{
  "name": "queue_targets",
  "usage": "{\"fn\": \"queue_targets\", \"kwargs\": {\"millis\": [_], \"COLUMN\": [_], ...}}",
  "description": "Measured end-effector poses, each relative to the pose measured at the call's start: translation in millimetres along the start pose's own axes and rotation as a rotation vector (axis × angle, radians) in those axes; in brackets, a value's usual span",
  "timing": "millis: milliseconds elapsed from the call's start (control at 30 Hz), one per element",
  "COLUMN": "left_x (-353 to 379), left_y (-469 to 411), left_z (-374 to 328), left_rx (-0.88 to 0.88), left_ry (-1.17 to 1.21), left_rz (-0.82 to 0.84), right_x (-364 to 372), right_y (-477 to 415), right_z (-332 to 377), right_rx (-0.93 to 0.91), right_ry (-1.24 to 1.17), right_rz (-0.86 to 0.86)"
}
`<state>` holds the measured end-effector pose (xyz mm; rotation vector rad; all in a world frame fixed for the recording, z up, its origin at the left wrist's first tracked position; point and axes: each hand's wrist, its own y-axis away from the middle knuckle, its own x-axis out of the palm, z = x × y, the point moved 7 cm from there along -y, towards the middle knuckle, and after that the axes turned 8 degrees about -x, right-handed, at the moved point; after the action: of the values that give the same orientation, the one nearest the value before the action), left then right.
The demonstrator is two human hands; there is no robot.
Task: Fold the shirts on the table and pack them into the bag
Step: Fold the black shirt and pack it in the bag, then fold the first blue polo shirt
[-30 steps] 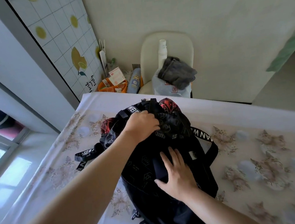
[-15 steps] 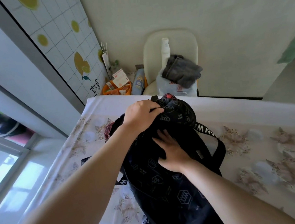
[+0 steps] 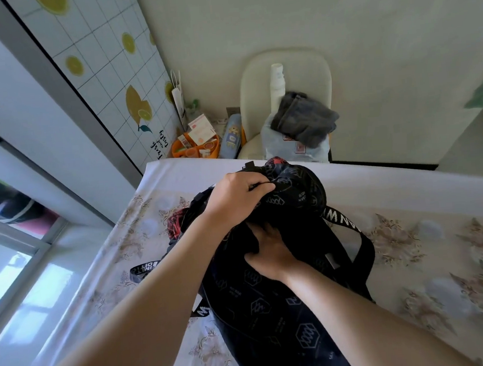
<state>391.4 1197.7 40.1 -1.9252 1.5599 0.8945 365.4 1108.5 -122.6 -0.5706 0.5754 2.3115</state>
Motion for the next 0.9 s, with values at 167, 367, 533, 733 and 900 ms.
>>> {"fn": "queue_targets", "kwargs": {"millis": [167,367,533,733,900], "left_x": [-0.3,5.2,27.6,83.8,179.7], "left_y": [1.8,19.0,49.0,98.8,165.0], "left_z": [-2.6,-4.7,-21.2,-101.6,-182.8], "left_rx": [-0.020,-0.097,-0.082,0.113,0.154], "left_ry": [-0.043,-0.187,-0.295,-0.245,-0.117], "left_rz": [-0.007,0.050,0.135,0.078,0.404], "right_x": [9.0,-16.3,-55.4,-115.5,-174.0], "right_y": [9.9,34.9,117.1,239.1,349.8], "right_z": [0.0,-0.8,-3.3,-28.2,-79.4], "right_rx": [0.013,0.001,0.030,0.113,0.312], "right_ry": [0.119,0.244,0.160,0.230,0.245], "right_rz": [-0.171,-0.027,-0.108,-0.279,-0.334]}}
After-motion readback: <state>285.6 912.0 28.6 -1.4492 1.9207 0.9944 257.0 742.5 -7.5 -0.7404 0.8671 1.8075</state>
